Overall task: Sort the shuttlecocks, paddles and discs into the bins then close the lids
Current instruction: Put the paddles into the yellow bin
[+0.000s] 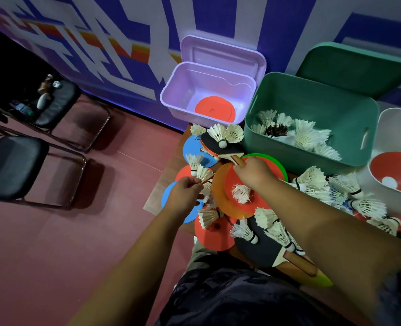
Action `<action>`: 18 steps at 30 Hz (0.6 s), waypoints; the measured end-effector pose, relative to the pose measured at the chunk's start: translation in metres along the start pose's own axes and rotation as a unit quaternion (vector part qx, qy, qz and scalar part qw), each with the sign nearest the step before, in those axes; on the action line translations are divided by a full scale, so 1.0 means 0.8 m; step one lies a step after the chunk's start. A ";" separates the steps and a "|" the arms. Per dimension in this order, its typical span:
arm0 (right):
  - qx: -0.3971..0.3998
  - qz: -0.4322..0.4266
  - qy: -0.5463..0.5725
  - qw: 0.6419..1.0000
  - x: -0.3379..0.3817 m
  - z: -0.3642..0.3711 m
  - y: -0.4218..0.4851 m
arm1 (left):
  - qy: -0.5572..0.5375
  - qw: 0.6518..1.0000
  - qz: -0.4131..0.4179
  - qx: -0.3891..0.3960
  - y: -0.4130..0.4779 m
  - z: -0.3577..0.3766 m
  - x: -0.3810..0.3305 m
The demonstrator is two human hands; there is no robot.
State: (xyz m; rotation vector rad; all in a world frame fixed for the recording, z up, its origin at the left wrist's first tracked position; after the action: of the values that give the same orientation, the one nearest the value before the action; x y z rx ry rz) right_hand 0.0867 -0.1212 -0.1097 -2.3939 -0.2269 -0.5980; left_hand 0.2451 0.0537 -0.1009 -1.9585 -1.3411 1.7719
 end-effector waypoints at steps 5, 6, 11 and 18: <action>0.029 -0.020 0.074 0.997 0.020 -0.012 -0.021 | -0.032 0.999 -0.011 -0.013 -0.007 -0.015 -0.001; 0.032 -0.024 0.093 0.995 0.023 -0.017 -0.028 | -0.039 0.999 -0.010 -0.016 -0.008 -0.017 -0.003; 0.013 -0.021 0.172 0.985 0.023 -0.051 -0.073 | -0.121 0.993 0.016 0.011 -0.015 0.007 -0.048; -0.019 -0.015 0.225 0.974 -0.026 -0.140 -0.142 | -0.269 0.963 -0.006 0.004 -0.017 0.054 -0.132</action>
State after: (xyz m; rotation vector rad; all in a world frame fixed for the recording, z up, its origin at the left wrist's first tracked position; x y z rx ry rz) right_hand -0.0069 -0.1051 0.0202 -2.2199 -0.0531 -1.1441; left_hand 0.2133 -0.0303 -0.0295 -1.5062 -1.4732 2.4075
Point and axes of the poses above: each hand's wrist, its own y-axis towards the middle knuckle, its own z-axis out of the palm, x = y × z, the point moved 2 cm from there along y, towards the middle knuckle, and after that the axes turned 1 degree about -z, right-handed, at the moved point
